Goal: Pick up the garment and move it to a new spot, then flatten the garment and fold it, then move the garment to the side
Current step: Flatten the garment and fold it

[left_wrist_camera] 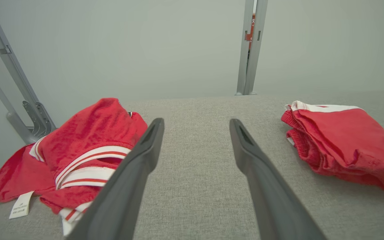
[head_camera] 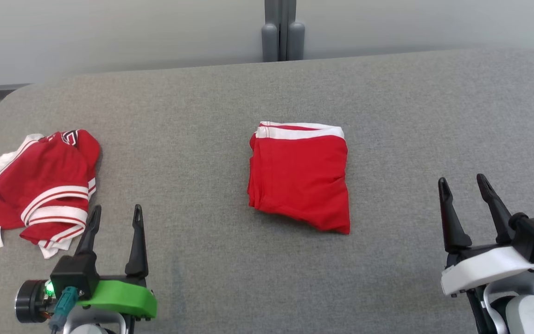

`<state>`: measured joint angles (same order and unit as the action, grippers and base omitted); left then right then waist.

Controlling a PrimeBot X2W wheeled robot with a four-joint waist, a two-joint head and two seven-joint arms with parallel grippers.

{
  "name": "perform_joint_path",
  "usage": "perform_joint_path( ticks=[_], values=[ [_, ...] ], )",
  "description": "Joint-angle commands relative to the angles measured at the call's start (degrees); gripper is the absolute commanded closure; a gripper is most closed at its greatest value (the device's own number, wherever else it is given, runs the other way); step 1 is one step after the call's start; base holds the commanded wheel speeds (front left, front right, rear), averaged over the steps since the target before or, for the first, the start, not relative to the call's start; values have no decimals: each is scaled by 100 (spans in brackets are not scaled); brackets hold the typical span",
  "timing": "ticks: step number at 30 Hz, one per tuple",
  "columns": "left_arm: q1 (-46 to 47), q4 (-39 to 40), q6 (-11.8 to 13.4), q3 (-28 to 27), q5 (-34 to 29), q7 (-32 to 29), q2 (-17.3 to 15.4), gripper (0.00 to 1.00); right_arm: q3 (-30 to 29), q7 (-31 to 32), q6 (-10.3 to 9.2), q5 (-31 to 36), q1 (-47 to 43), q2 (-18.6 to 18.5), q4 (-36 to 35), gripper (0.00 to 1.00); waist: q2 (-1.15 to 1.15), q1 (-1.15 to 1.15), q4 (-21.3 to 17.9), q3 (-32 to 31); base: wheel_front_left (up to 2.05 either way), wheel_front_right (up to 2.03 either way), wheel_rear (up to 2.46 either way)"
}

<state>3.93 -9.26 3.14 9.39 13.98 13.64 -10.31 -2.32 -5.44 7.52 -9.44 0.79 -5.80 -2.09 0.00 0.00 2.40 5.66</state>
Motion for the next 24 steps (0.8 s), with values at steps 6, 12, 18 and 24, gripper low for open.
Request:
perform_joint_path(
  ticks=[6,12,18,24],
  values=[
    [-389,139,52,67,43,-98,-63,0,23,143,-7,1,-386,81,-245,0,0,0,-36,-332,0,0,0],
    [-478,196,78,91,93,-151,-70,0,69,234,-7,-34,-517,105,-383,0,0,0,1,-419,0,0,0],
    [-479,186,108,94,150,-153,-57,0,84,255,-7,-59,-529,110,-430,0,0,0,-4,-456,0,0,0],
    [-383,163,114,117,167,-158,-76,0,75,285,-7,-88,-506,113,-430,0,0,0,-19,-449,0,0,0]
  ],
)
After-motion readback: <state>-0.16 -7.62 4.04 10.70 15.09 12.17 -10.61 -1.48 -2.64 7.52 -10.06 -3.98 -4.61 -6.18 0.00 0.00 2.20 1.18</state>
